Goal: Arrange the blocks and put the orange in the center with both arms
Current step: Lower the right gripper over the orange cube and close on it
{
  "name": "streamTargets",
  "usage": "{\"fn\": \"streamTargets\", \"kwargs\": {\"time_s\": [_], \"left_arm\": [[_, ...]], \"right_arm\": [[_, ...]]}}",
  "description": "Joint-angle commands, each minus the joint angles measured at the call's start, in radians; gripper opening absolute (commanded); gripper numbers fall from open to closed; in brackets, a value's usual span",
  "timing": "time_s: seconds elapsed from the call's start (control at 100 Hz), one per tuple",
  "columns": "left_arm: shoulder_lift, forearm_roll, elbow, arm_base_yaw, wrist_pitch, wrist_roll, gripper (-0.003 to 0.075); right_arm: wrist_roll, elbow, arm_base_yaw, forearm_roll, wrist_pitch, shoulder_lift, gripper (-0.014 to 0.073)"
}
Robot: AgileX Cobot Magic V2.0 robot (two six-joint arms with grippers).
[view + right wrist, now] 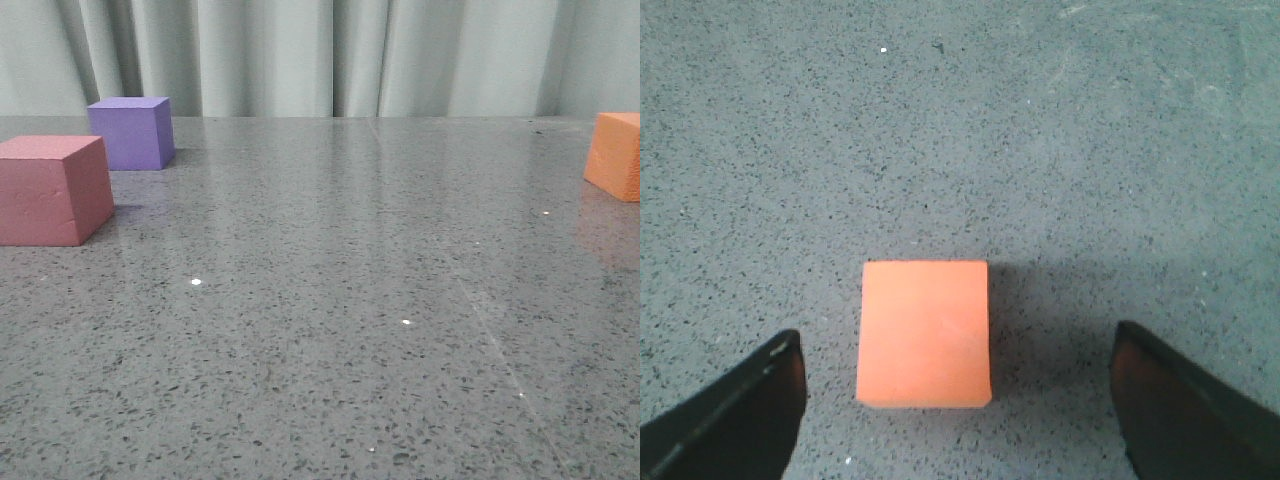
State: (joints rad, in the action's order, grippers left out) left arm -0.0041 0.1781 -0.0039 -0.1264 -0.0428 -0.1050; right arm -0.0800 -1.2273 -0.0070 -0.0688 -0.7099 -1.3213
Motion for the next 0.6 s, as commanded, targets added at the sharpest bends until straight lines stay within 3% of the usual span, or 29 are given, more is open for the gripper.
{"fn": "streamTargets", "kwargs": {"time_s": [0.0, 0.27, 0.59], "left_arm": [[-0.032, -0.002, 0.053, 0.002, -0.079, -0.003, -0.0019], [-0.032, -0.002, 0.053, 0.002, -0.079, -0.003, -0.0019], [-0.032, -0.002, 0.053, 0.002, -0.079, -0.003, -0.0019]], "right_arm": [[0.026, -0.076, -0.006, -0.002, 0.016, -0.019, 0.0615], [0.071, -0.096, -0.006, 0.084, 0.01, -0.099, 0.0615], [0.072, -0.096, -0.006, 0.086, 0.007, -0.16, 0.0615]]}}
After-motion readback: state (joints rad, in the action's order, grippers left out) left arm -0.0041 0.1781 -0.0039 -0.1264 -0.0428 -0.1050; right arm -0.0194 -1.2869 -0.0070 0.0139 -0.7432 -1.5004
